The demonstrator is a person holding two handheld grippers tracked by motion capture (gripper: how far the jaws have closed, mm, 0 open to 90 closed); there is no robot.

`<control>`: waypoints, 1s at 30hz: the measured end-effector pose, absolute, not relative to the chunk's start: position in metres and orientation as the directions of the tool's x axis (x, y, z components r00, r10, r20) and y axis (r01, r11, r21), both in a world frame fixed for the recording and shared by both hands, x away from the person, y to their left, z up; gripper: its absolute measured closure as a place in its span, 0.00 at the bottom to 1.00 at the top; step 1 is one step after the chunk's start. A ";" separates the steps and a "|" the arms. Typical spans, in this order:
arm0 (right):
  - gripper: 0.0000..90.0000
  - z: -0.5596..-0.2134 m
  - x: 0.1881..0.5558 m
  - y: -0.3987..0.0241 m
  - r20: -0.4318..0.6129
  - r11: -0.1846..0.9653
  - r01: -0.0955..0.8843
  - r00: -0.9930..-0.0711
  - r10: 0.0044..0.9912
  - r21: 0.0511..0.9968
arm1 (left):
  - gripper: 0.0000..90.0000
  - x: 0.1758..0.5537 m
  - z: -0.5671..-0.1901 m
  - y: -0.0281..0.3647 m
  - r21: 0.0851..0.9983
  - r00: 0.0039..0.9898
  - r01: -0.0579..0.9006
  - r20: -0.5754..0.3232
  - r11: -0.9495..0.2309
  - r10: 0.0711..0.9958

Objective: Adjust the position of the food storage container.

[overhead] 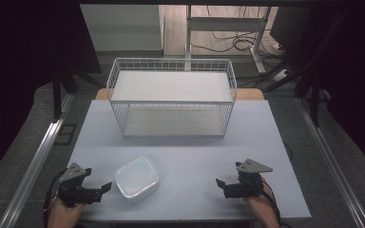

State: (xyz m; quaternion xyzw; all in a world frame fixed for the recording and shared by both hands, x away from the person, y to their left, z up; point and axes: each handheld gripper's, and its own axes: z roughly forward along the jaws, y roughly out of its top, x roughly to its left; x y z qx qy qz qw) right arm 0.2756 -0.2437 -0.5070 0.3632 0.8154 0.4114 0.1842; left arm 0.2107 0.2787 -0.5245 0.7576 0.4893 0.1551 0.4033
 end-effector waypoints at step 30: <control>0.00 -0.513 0.276 -0.233 -0.082 0.460 0.423 -0.660 0.747 0.781 | 0.28 0.210 -0.523 0.270 0.746 0.536 0.631 -0.221 -0.213 0.815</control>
